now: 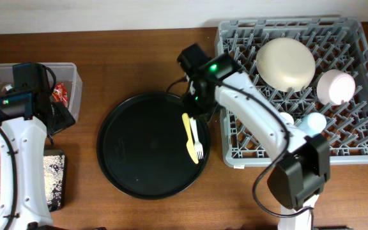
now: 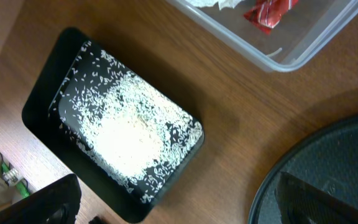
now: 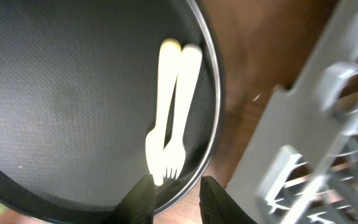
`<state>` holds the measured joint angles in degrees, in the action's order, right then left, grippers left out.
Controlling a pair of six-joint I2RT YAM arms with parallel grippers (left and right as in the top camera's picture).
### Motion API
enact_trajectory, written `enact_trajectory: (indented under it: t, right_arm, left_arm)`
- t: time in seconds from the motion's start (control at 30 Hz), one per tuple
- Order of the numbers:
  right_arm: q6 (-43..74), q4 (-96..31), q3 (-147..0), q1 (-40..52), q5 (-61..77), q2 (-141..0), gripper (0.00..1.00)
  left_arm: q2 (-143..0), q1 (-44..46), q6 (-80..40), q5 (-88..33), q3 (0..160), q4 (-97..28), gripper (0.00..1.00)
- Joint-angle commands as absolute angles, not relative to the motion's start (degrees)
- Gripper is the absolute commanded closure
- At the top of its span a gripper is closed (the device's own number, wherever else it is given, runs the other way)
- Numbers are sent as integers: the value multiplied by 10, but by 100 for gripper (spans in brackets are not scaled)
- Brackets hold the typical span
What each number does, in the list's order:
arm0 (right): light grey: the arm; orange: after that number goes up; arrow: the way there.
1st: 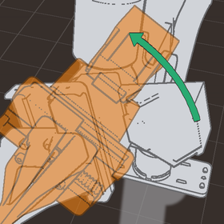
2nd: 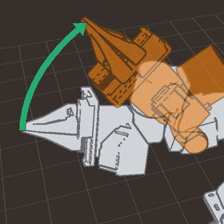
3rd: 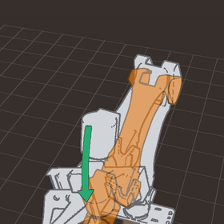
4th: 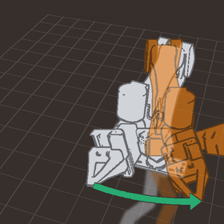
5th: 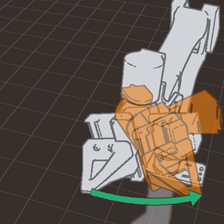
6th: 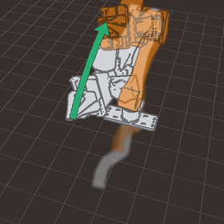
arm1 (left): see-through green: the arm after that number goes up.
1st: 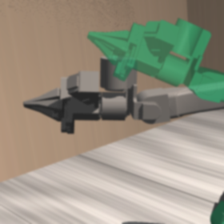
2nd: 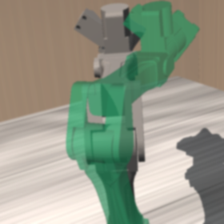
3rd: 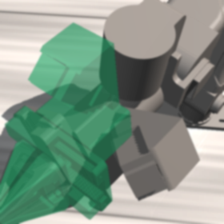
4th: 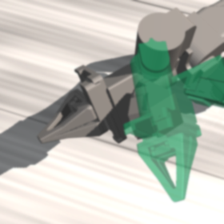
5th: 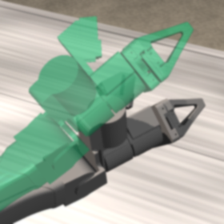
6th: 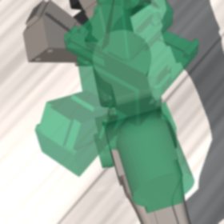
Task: Sort waste into correct bins and load items into the dishwasher rack
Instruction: 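Move the right gripper to the cream spoon and grasp it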
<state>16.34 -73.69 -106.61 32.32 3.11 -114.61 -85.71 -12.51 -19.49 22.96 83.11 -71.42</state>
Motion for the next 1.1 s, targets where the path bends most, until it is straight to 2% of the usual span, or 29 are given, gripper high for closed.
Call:
enact_trajectory:
  t: [0.0,0.17,0.37,0.5,0.57,0.7,1.07]
  right_arm:
    - [220,-649,-962,353,59,-1148,72]
    - [260,-498,-824,361,75,-1148,71]
    - [260,-390,-751,361,69,-1149,71]
    - [260,-364,-726,361,69,-1149,71]
    - [260,-364,-725,361,69,-1149,78]
    - [260,-364,-725,361,69,-1148,80]
    - [260,-392,-778,361,85,-1146,87]
  left_arm:
    - [-853,-124,-196,234,835,-715,1]
    - [-853,-124,-196,234,835,-715,1]
    - [-853,-124,-196,234,835,-715,1]
    - [-853,-124,-196,234,835,-715,1]
    - [-853,-124,-196,234,835,-715,1]
    - [-853,-124,-196,234,835,-715,1]
    - [-853,-124,-196,234,835,-715,1]
